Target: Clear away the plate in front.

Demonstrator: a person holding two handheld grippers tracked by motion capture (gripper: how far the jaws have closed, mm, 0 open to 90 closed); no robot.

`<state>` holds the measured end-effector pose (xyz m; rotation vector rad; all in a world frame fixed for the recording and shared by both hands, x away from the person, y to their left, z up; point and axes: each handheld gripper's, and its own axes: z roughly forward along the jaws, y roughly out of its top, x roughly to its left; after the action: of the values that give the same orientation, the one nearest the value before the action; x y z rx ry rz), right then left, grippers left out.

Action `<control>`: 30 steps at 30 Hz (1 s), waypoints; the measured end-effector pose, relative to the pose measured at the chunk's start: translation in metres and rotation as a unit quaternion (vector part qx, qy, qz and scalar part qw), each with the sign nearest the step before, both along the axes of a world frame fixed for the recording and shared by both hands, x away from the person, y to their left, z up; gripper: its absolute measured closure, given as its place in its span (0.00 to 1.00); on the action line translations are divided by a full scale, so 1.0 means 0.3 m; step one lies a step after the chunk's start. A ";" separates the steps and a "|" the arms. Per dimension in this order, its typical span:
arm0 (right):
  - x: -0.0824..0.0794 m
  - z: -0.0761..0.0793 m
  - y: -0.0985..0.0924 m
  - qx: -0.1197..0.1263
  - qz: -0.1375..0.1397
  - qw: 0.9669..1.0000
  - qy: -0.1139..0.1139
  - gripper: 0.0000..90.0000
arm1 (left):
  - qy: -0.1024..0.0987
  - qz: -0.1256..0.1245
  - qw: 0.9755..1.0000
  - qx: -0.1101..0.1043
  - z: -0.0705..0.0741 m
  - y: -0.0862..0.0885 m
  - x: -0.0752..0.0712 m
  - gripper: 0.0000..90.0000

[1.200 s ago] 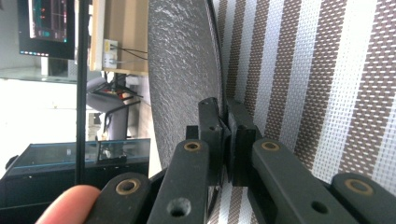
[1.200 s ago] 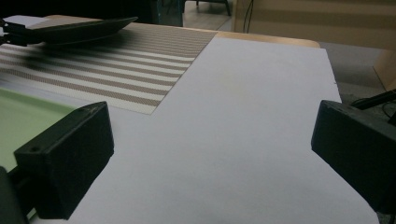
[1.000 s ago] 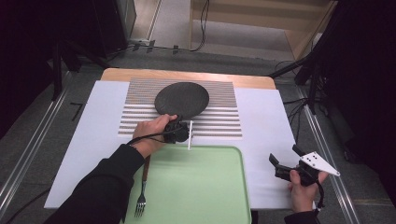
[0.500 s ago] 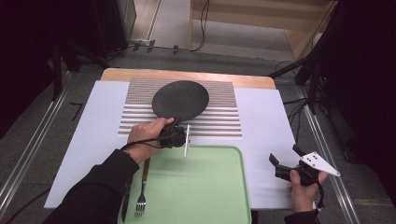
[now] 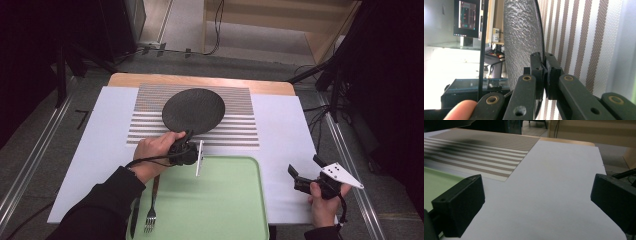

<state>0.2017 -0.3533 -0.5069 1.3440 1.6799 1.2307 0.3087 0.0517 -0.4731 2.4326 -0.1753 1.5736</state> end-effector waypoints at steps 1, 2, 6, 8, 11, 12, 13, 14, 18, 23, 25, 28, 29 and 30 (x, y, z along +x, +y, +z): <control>0.000 0.000 0.000 0.000 0.000 1.000 0.000 0.00 | -0.001 -0.001 1.000 0.000 0.002 0.001 -0.006 0.96; 0.000 0.000 0.000 0.000 0.000 1.000 0.000 0.00 | -0.003 -0.004 1.000 -0.002 0.002 0.002 -0.011 0.96; 0.000 0.001 0.001 -0.001 0.000 1.000 0.000 0.00 | -0.007 -0.009 1.000 -0.004 0.008 0.008 -0.035 0.96; 0.000 0.001 0.001 -0.001 -0.001 1.000 0.000 0.00 | -0.008 -0.007 1.000 -0.002 0.011 0.012 -0.049 0.96; 0.001 0.000 0.002 -0.003 0.000 1.000 0.000 0.00 | -0.009 -0.010 1.000 -0.005 0.011 0.018 -0.064 0.96; 0.001 0.000 0.002 -0.002 0.000 1.000 -0.001 0.00 | -0.012 -0.012 1.000 -0.004 0.010 0.020 -0.069 0.96; 0.001 0.000 0.002 -0.003 0.000 1.000 -0.001 0.00 | -0.013 -0.012 1.000 -0.002 0.011 0.022 -0.075 0.96; 0.001 0.001 0.002 -0.003 0.000 1.000 -0.001 0.00 | -0.012 -0.011 1.000 -0.002 0.010 0.024 -0.080 0.96; 0.000 0.001 0.004 -0.005 0.000 1.000 0.000 0.00 | -0.018 -0.014 1.000 -0.002 0.010 0.032 -0.098 0.96; 0.000 0.001 0.005 -0.005 0.001 1.000 0.000 0.00 | -0.018 -0.015 1.000 -0.004 0.010 0.040 -0.125 0.96; 0.000 0.001 0.005 -0.005 0.001 1.000 0.000 0.00 | -0.019 -0.016 1.000 -0.003 0.009 0.041 -0.137 0.96; 0.000 0.001 0.006 -0.005 0.001 1.000 0.000 0.00 | -0.018 -0.020 1.000 -0.007 0.011 0.043 -0.153 0.96; 0.000 0.002 0.006 -0.004 0.001 1.000 0.000 0.00 | -0.019 -0.020 1.000 -0.005 0.012 0.043 -0.160 0.96; 0.000 0.002 0.006 -0.004 0.001 1.000 -0.001 0.00 | -0.020 -0.023 1.000 -0.009 0.012 0.043 -0.165 0.96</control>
<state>0.2016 -0.3515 -0.5063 1.3369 1.6836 1.2234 0.2592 0.0647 -0.4695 2.3686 -0.2211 1.5983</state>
